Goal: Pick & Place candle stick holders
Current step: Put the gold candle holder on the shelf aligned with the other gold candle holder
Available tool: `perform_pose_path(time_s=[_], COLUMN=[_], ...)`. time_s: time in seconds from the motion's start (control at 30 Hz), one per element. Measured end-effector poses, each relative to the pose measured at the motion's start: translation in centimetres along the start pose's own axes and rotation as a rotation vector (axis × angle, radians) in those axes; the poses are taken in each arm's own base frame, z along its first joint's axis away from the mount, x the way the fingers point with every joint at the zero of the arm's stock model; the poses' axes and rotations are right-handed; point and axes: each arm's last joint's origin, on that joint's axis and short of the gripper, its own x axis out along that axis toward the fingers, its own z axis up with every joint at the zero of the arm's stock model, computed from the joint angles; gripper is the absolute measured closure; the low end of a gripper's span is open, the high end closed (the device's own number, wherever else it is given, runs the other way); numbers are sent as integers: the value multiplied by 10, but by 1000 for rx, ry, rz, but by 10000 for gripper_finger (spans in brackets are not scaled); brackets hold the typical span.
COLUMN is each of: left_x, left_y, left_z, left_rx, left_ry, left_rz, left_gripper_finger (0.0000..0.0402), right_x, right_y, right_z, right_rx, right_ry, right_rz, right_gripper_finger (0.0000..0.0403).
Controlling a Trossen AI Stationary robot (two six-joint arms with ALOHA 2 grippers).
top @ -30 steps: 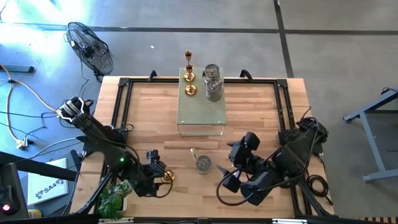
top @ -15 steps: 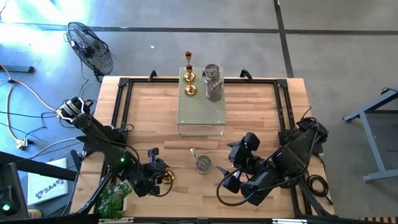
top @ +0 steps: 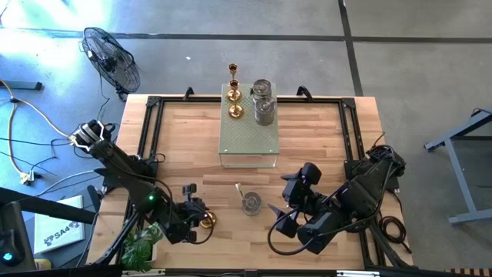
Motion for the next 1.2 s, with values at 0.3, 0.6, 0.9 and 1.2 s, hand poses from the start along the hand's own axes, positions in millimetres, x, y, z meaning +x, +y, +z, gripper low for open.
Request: perform_pose_path(time_s=[0.3, 0.6, 0.9, 1.2], left_x=[-48, -121, -136, -125], left_y=[0, 26, 82, 150], left_z=[46, 101, 154, 178], left_rx=[62, 159, 152, -11], left_ry=[-36, -141, -179, -104], left_rz=[50, 183, 314, 323], left_gripper_finger=[305, 308, 330, 330], right_x=[0, -10, -42, -83], right_y=[-1, 5, 22, 32], right_z=[0, -7, -27, -54], right_rx=[-10, -23, -20, -17], right_ry=[-5, -32, -115, -198], right_rz=[-14, 2, 80, 153], right_gripper_finger=[4, 3, 4, 4])
